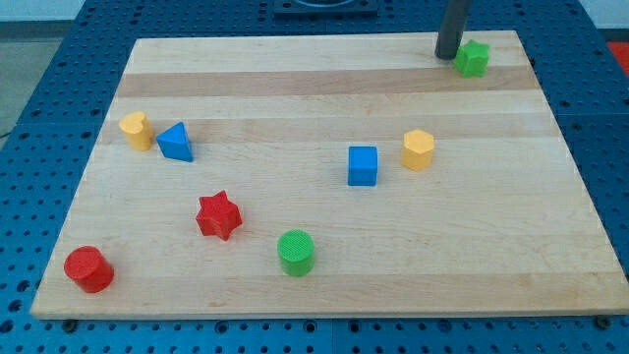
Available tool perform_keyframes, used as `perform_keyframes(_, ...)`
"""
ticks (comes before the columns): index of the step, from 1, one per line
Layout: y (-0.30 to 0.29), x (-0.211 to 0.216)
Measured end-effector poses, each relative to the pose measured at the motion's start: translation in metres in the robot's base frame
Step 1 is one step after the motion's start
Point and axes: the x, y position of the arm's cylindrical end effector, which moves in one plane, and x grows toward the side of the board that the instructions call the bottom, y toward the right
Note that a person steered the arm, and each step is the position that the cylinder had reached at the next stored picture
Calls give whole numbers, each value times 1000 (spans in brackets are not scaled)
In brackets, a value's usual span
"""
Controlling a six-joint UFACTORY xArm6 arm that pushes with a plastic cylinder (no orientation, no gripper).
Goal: Move the blue cube to center
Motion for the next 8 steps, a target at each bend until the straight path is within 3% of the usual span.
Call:
perform_keyframes(2,1,0)
perform_keyframes(3,-34,11)
perform_keyframes(6,-193,134)
perform_keyframes(8,-212,138)
